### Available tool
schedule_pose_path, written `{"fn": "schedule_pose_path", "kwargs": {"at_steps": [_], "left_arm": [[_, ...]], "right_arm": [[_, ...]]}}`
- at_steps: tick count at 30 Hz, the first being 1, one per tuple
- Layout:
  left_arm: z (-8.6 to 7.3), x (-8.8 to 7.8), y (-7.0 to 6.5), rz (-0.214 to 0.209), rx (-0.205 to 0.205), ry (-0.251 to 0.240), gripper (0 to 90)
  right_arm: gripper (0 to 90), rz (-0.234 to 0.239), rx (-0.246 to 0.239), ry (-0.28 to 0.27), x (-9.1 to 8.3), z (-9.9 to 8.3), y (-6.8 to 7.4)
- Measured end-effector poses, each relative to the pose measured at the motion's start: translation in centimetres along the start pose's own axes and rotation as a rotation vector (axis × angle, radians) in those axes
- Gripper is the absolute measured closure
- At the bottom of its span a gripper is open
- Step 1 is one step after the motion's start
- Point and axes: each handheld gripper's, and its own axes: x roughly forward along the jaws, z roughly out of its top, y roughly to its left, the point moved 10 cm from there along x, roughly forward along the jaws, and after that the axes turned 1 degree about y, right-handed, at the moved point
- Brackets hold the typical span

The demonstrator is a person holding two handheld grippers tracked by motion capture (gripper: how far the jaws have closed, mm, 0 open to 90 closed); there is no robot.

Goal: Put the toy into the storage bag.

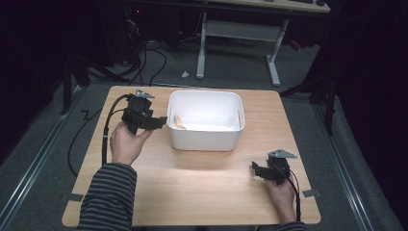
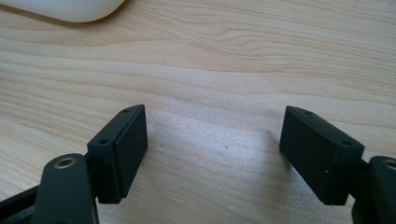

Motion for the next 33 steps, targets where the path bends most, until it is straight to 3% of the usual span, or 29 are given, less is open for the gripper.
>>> {"fn": "schedule_pose_path", "kwargs": {"at_steps": [33], "left_arm": [[-4.8,-2.3,1.9,0.007,-0.081,-0.052,42.0]], "right_arm": [[23.6,0.001,-0.001,-0.001,0.0,0.0,0.0]]}}
